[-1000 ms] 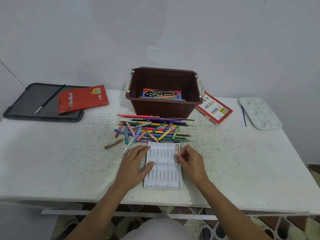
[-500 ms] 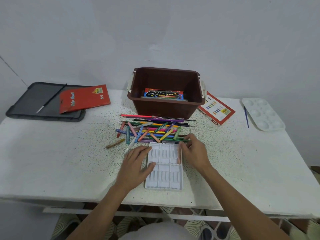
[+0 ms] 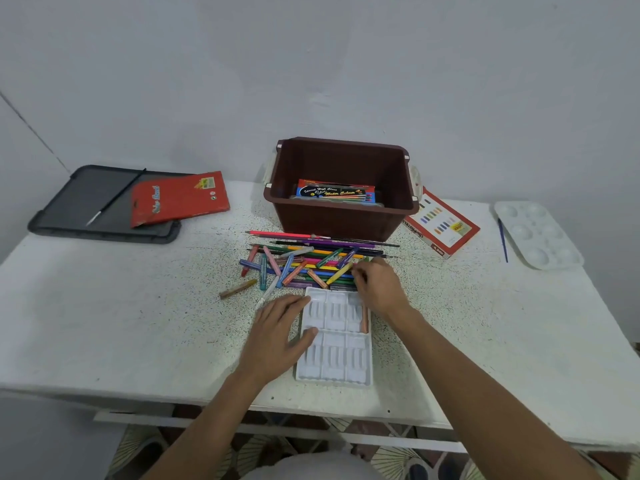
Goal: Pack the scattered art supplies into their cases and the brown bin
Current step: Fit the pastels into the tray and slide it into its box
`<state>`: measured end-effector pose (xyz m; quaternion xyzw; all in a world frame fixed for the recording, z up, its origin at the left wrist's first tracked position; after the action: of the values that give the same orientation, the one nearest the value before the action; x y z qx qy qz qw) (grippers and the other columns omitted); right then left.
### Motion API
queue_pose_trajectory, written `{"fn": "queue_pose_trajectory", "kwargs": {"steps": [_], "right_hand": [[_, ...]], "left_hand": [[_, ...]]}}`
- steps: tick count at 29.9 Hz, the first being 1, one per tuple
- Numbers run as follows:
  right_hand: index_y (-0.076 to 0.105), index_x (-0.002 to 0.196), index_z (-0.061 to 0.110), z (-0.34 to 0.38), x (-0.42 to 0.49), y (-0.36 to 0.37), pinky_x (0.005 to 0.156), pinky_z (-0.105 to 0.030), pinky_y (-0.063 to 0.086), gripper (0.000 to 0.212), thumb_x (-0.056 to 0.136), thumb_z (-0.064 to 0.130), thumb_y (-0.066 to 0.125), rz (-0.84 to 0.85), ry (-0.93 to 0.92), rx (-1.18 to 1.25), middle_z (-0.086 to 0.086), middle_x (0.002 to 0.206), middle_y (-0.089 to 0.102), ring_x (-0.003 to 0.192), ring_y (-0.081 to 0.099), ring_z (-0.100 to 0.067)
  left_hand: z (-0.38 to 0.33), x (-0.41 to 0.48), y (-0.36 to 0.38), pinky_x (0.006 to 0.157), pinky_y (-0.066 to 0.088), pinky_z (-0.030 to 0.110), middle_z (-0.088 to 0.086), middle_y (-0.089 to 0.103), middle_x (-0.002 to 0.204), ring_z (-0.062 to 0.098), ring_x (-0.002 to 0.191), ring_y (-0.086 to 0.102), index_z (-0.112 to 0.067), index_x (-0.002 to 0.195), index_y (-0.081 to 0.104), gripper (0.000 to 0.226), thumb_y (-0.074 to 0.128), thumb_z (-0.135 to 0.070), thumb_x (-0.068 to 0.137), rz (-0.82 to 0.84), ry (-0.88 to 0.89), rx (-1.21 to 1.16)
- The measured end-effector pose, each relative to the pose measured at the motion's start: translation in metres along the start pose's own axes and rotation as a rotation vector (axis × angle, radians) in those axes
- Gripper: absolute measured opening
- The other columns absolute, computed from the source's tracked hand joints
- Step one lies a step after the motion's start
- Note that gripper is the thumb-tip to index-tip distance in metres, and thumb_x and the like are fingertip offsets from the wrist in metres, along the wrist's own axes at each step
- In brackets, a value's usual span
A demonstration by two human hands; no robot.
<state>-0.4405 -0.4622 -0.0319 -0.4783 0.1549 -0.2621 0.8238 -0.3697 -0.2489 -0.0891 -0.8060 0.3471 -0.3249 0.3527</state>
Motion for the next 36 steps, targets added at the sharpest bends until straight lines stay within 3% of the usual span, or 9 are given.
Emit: {"fn": "queue_pose_trajectory", "kwargs": {"steps": [4, 8, 13, 18, 20, 22, 24, 33, 36], "right_hand": [[0.070, 0.100, 0.006, -0.005, 0.003, 0.004, 0.065, -0.025, 0.037, 0.013, 0.093, 0.009, 0.059, -0.033, 0.066, 0.004, -0.015, 0.096, 0.062, 0.074, 0.054, -0.022], [0.060, 0.097, 0.011, -0.008, -0.001, -0.004, 0.052, -0.025, 0.041, 0.008, 0.092, 0.005, 0.060, -0.096, 0.181, 0.240, -0.009, 0.078, 0.066, 0.068, 0.062, -0.023], [0.047, 0.127, 0.022, -0.008, -0.019, -0.013, 0.058, -0.027, 0.051, 0.042, 0.092, 0.006, 0.062, -0.070, 0.280, 0.523, -0.004, 0.081, 0.067, 0.076, 0.065, -0.015], [0.050, 0.135, 0.021, -0.006, -0.044, -0.012, 0.052, -0.010, 0.046, 0.050, 0.091, 0.005, 0.065, 0.014, 0.239, 0.456, 0.001, 0.082, 0.065, 0.064, 0.064, 0.001], [0.051, 0.134, 0.022, -0.004, -0.055, -0.010, 0.057, -0.016, 0.052, 0.049, 0.091, 0.006, 0.066, 0.038, 0.211, 0.428, 0.001, 0.082, 0.064, 0.063, 0.066, -0.006], [0.052, 0.133, 0.021, -0.002, -0.062, -0.006, 0.068, -0.033, 0.059, 0.047, 0.090, 0.007, 0.067, 0.058, 0.175, 0.404, 0.001, 0.079, 0.065, 0.064, 0.068, -0.012], [0.054, 0.133, 0.019, -0.001, -0.067, -0.003, 0.074, -0.040, 0.058, 0.047, 0.089, 0.008, 0.068, 0.071, 0.135, 0.356, 0.003, 0.075, 0.064, 0.069, 0.067, -0.014], [0.055, 0.134, 0.017, -0.011, -0.063, 0.003, 0.070, -0.037, 0.054, 0.046, 0.090, 0.015, 0.068, 0.060, 0.114, 0.230, -0.002, 0.076, 0.066, 0.072, 0.064, -0.017], [0.052, 0.138, 0.019, -0.015, -0.062, 0.006, 0.066, -0.031, 0.050, 0.051, 0.090, 0.019, 0.068, 0.092, 0.118, 0.216, 0.004, 0.072, 0.063, 0.068, 0.061, -0.012]], "left_hand": [[0.001, 0.001, 0.000, 0.107, 0.032, 0.032, -0.012, 0.045, 0.136, 0.008, 0.127, 0.039, -0.027, 0.140, 0.047, 0.055, 0.046, -0.058, 0.093, 0.006, -0.002, 0.004], [0.001, 0.001, 0.001, 0.107, 0.031, 0.031, -0.012, 0.045, 0.136, 0.008, 0.127, 0.038, -0.028, 0.140, 0.047, 0.056, 0.046, -0.058, 0.093, 0.011, -0.006, 0.008], [0.001, 0.001, 0.001, 0.108, 0.031, 0.031, -0.012, 0.045, 0.137, 0.007, 0.128, 0.038, -0.027, 0.140, 0.046, 0.056, 0.047, -0.057, 0.093, 0.013, -0.008, 0.003], [0.003, 0.001, 0.001, 0.107, 0.033, 0.034, -0.012, 0.045, 0.136, 0.008, 0.127, 0.038, -0.027, 0.140, 0.047, 0.057, 0.046, -0.058, 0.093, 0.015, -0.012, 0.010], [0.003, 0.001, 0.001, 0.107, 0.034, 0.035, -0.011, 0.045, 0.136, 0.008, 0.127, 0.039, -0.027, 0.141, 0.046, 0.057, 0.046, -0.058, 0.093, 0.017, -0.012, 0.012], [0.003, 0.001, 0.002, 0.107, 0.034, 0.035, -0.011, 0.046, 0.136, 0.009, 0.127, 0.039, -0.027, 0.141, 0.046, 0.057, 0.046, -0.057, 0.093, 0.020, -0.010, 0.015], [0.003, 0.001, 0.002, 0.107, 0.033, 0.035, -0.011, 0.046, 0.136, 0.010, 0.127, 0.040, -0.027, 0.141, 0.046, 0.057, 0.046, -0.057, 0.093, 0.019, -0.010, 0.016], [0.001, 0.001, 0.001, 0.107, 0.032, 0.032, -0.012, 0.045, 0.136, 0.007, 0.127, 0.039, -0.027, 0.140, 0.047, 0.056, 0.049, -0.056, 0.093, 0.011, -0.012, 0.004], [0.002, 0.000, 0.001, 0.107, 0.032, 0.032, -0.012, 0.045, 0.137, 0.008, 0.128, 0.038, -0.027, 0.141, 0.046, 0.056, 0.049, -0.056, 0.093, 0.015, -0.014, 0.006]]}}
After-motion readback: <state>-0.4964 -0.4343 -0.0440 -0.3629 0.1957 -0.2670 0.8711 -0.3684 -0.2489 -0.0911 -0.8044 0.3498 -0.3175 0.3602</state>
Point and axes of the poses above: each hand's wrist, its own x-axis towards the middle knuckle, its own y-axis out of the palm, z = x × y, the point moved 4 cm from there along x, towards the middle knuckle
